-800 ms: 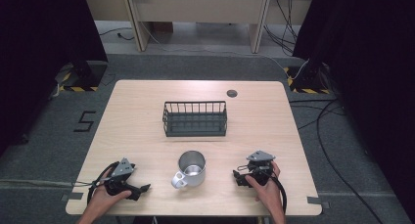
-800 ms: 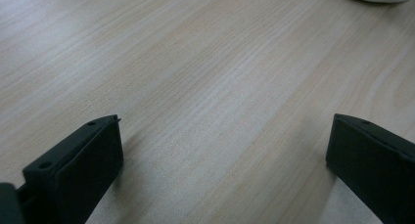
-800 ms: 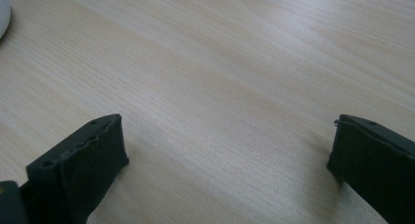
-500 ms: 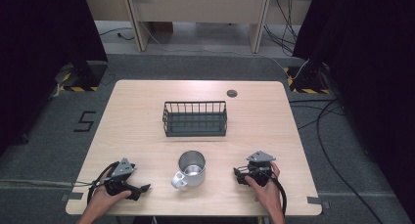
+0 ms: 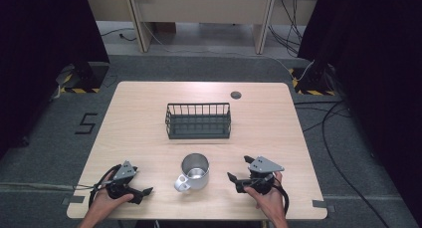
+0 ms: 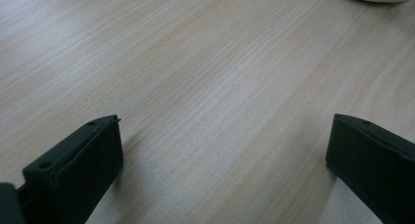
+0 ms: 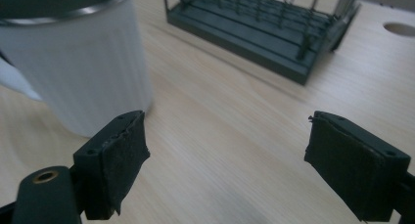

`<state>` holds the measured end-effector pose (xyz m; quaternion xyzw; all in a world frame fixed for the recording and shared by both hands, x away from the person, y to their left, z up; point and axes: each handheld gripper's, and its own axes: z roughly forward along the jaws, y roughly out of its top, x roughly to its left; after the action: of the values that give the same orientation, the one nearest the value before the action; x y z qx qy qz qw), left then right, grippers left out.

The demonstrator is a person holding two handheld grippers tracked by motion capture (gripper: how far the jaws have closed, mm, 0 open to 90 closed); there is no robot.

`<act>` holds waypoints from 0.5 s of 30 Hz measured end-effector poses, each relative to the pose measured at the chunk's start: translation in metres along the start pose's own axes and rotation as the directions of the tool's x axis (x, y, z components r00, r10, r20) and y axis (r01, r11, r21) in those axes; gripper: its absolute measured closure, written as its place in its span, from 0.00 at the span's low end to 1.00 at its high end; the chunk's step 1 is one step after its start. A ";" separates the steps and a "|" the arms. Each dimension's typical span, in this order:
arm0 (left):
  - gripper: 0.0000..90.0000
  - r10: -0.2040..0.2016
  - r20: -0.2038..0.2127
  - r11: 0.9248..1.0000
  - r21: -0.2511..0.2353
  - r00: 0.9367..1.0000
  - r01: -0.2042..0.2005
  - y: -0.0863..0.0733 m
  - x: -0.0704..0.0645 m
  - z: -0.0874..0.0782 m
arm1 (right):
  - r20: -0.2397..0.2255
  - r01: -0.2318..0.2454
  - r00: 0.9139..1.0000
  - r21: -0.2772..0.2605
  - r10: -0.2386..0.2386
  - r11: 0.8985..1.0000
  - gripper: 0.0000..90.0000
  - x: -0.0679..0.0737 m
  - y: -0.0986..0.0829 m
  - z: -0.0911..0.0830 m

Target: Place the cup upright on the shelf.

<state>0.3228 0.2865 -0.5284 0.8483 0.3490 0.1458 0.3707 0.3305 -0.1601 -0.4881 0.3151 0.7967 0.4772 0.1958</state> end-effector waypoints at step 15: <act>0.00 0.000 0.000 1.000 0.000 1.000 0.000 0.000 0.000 0.000 | -0.164 0.077 0.982 -0.101 -0.093 0.992 0.17 0.039 0.026 0.015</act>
<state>0.3228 0.2865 -0.5284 0.8482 0.3491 0.1458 0.3707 0.3195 -0.1143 -0.4726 0.2298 0.7997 0.5303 0.1629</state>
